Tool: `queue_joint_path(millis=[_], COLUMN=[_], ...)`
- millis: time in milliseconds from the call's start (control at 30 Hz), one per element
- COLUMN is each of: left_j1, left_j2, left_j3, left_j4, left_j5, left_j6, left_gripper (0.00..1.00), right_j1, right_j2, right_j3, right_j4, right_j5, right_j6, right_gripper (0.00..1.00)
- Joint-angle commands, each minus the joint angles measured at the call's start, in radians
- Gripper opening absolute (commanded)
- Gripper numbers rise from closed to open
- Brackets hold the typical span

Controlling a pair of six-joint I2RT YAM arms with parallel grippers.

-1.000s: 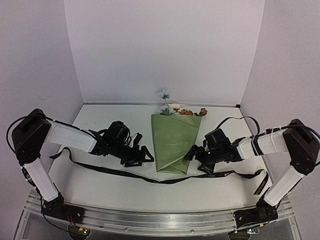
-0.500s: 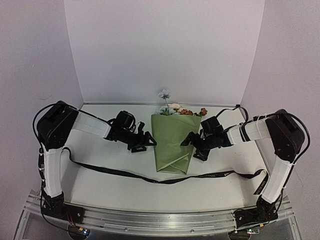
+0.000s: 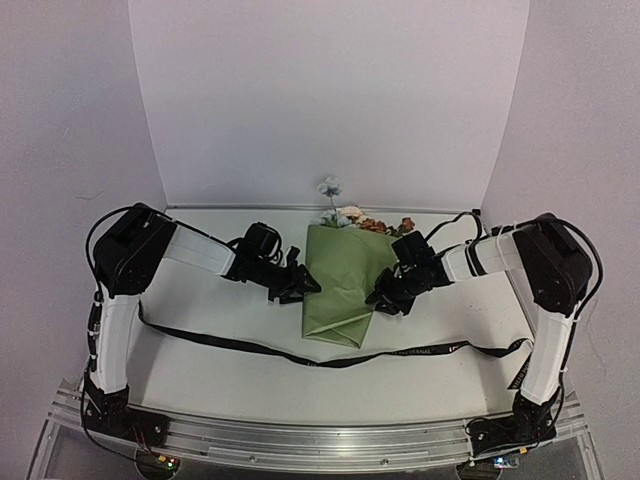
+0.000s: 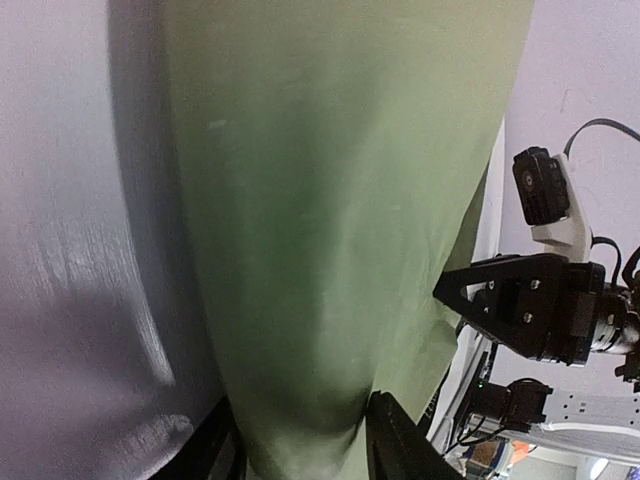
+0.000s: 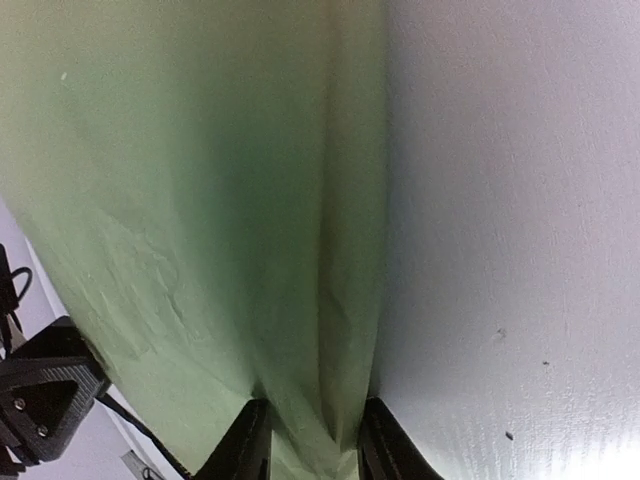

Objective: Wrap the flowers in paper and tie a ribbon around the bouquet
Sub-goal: Pick up the folded bouquet from the center of the board.

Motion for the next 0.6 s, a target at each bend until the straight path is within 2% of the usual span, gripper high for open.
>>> queue_joint_path(millis=[0, 133, 333, 567], left_j1=[-0.008, -0.008, -0.007, -0.007], left_j2=[0.016, -0.004, -0.063, -0.150], left_j3=[0.037, 0.038, 0.004, -0.038], left_j4=[-0.029, -0.067, -0.145, -0.221], left_j5=[0.056, 0.088, 0.122, 0.130], left_j6=[-0.035, -0.032, -0.041, -0.031], left_gripper=[0.38, 0.27, 0.19, 0.18], right_j1=[0.003, 0.004, 0.018, 0.068], right_j2=[0.017, 0.002, -0.031, -0.071], right_j3=[0.070, 0.099, 0.137, 0.176], right_j4=[-0.190, -0.244, -0.309, -0.411], right_j5=[-0.015, -0.046, -0.071, -0.079], right_j6=[-0.007, 0.012, 0.049, 0.079], right_gripper=[0.15, 0.01, 0.00, 0.00])
